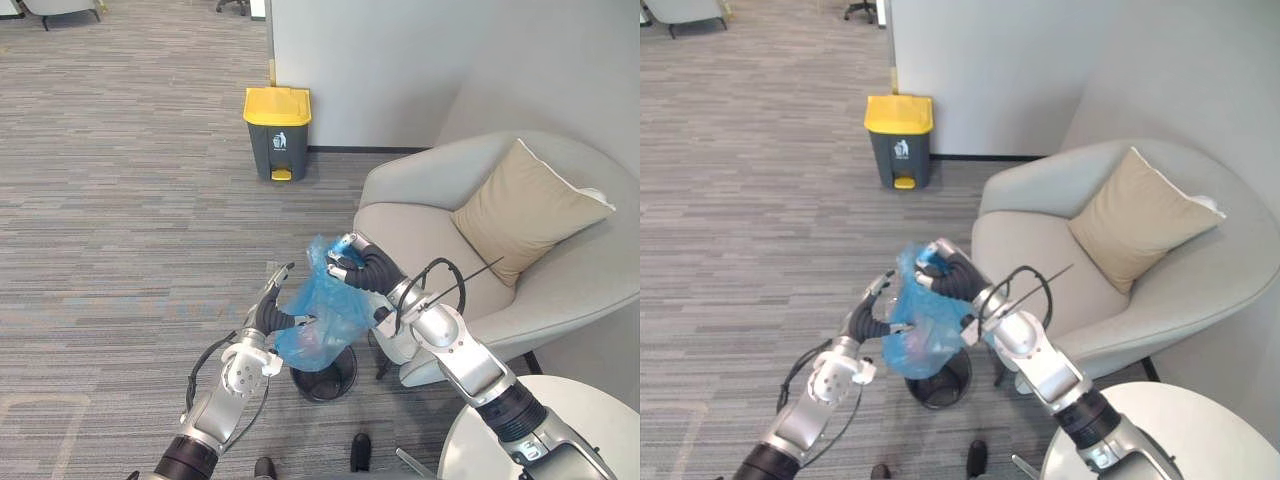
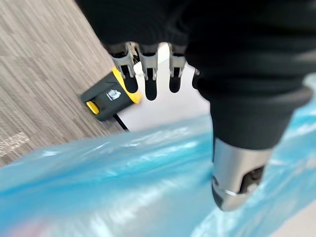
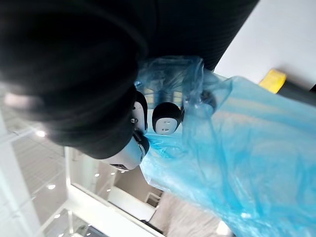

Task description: Gather rubbish on tea table into small bin, then transfer packed bag to large trash can.

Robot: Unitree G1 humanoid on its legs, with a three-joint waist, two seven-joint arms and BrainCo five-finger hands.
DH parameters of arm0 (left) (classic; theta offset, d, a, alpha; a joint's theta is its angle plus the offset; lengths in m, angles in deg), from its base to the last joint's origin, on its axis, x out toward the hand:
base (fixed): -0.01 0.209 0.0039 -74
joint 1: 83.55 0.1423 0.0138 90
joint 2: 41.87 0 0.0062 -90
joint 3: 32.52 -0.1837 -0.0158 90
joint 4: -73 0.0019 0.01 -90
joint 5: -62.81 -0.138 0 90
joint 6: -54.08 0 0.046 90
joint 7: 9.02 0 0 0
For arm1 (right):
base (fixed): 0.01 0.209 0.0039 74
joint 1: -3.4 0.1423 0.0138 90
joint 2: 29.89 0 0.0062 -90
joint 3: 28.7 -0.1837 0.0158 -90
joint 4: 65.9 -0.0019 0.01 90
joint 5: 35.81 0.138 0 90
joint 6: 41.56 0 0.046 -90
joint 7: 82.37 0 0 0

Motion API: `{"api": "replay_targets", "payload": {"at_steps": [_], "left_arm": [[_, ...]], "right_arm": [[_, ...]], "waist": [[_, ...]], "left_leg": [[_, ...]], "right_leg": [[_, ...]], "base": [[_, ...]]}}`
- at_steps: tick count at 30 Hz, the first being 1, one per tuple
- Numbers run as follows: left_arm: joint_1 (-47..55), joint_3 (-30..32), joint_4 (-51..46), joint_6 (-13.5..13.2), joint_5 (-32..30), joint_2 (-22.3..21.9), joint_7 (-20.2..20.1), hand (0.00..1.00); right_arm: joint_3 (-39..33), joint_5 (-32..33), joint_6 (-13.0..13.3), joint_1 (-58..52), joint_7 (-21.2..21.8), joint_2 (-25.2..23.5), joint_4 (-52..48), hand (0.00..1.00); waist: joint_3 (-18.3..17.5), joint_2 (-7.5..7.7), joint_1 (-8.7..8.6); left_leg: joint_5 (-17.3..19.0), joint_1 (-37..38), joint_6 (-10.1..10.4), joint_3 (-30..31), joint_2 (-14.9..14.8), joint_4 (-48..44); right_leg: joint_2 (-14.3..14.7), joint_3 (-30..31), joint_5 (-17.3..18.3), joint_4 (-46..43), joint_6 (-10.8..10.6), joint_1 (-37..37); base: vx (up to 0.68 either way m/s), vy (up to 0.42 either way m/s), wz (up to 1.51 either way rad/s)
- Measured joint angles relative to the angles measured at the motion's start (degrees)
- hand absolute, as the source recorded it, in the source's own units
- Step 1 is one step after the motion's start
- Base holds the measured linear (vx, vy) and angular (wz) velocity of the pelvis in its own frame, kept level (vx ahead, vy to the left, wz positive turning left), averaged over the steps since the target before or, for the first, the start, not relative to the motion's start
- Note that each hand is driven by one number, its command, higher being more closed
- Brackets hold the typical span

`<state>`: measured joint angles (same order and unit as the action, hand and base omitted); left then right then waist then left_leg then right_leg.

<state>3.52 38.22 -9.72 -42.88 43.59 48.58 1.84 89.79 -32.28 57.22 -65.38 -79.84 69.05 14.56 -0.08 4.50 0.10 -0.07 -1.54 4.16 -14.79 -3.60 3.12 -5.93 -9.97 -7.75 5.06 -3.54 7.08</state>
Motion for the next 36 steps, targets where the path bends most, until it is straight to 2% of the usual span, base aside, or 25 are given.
{"api": "replay_targets", "payload": {"at_steps": [6,11,19,27,28,36], "left_arm": [[-1.35,-0.35,0.21,0.07,-0.95,-1.57,-0.04,0.00],[-1.50,-1.02,3.08,0.12,-0.20,-4.20,-0.11,0.00],[-1.47,-2.50,7.27,0.43,1.57,-6.38,-1.03,0.00],[-2.04,-2.39,12.20,1.29,1.69,-7.48,0.32,0.00],[-2.05,-2.35,13.05,1.52,1.48,-7.77,0.52,1.00],[-3.37,-2.36,15.54,2.62,1.34,-8.42,2.99,1.00]], "right_arm": [[1.61,1.51,0.12,0.58,0.65,-0.90,-1.38,1.00],[3.92,1.50,-0.02,1.90,0.97,-4.97,-1.36,1.00],[5.40,1.50,-0.54,2.19,0.96,-6.83,-1.03,1.00],[6.08,1.64,-1.59,3.52,0.96,-8.89,-1.00,1.00],[6.09,2.15,-1.59,3.59,0.96,-9.70,-1.00,1.00],[8.15,6.12,-1.58,5.71,1.00,-11.91,-1.01,1.00]], "waist": [[-0.77,0.19,-0.24],[-0.99,0.24,-0.23],[-1.11,0.35,-0.34],[-1.17,0.44,-0.47],[-1.27,0.58,-0.50],[-1.92,1.53,-1.00]], "left_leg": [[0.02,0.70,-0.02,-0.33,0.19,0.89],[0.04,0.86,-0.05,-0.54,0.21,1.05],[0.05,0.48,-0.04,-0.71,-0.09,0.79],[0.03,0.46,-0.03,-1.25,0.02,0.79],[0.04,0.48,-0.03,-1.26,0.04,0.79],[0.05,0.53,-0.04,-1.27,-0.18,0.78]], "right_leg": [[-0.01,0.11,-0.02,-0.01,-0.03,-0.07],[-0.02,0.50,-0.03,-0.01,-0.04,-0.06],[0.00,1.51,-0.05,0.00,0.01,0.42],[0.16,2.08,-0.16,0.00,0.15,0.76],[0.17,2.10,-0.17,0.00,0.15,0.76],[0.17,2.26,-0.21,0.00,0.20,0.71]], "base": [[0.03,-0.004,-0.03],[0.00,-0.004,-0.01],[-0.02,-0.015,-0.02],[0.00,-0.009,-0.03],[0.00,0.000,0.00],[0.00,0.000,0.00]]}}
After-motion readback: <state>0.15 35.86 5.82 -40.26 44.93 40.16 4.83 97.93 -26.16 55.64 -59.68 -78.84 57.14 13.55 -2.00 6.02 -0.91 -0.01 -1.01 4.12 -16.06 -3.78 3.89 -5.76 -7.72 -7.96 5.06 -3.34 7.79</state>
